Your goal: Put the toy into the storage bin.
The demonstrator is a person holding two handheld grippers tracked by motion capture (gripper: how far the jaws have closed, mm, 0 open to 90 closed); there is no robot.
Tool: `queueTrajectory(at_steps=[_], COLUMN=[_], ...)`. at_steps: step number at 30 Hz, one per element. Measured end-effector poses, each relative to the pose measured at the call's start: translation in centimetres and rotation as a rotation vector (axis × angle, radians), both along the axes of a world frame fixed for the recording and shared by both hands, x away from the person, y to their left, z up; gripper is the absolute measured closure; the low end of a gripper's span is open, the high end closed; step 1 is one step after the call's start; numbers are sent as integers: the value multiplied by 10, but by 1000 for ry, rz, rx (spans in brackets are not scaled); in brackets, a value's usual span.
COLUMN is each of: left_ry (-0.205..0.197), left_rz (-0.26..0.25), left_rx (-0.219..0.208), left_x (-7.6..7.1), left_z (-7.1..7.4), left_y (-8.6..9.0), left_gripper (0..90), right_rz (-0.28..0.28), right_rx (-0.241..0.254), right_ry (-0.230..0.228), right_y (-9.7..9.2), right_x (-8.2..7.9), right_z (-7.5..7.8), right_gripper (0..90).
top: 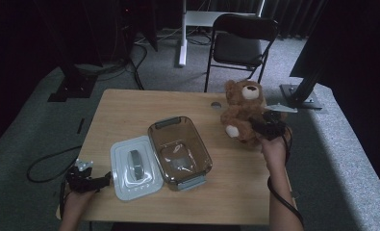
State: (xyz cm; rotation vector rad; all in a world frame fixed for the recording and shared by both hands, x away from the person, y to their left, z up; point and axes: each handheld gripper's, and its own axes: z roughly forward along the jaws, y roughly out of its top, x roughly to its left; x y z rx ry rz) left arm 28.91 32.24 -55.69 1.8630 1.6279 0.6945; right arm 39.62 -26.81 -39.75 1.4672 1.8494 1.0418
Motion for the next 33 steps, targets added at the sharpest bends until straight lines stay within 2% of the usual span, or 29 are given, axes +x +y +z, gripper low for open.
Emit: queueTrajectory(at_steps=[5, 13, 14, 19, 25, 30, 33], left_ry=[-1, -1, -1, -1, 0, 0, 0], left_rz=[0, 0, 0, 0, 0, -1, -3], left_rx=[0, -1, -1, -1, -1, 0, 0], left_x=[0, 0, 0, 0, 0, 0, 0], left_z=[0, 0, 0, 0, 0, 0, 0], left_y=[0, 0, 0, 0, 0, 0, 0], left_gripper=[18, 17, 17, 17, 17, 17, 17], right_rz=[32, 114, 114, 196, 273, 342, 362], right_rx=[5, 17, 17, 28, 42, 58, 59], right_ry=[-38, -127, -127, -170, -197, -199, -202], right_y=[12, 41, 41, 68, 97, 120, 130], right_x=[-8, -32, -32, -47, -58, -69, -74], right_z=[17, 47, 47, 63, 68, 65, 63], right_gripper=[623, 623, 623, 623, 621, 621, 621])
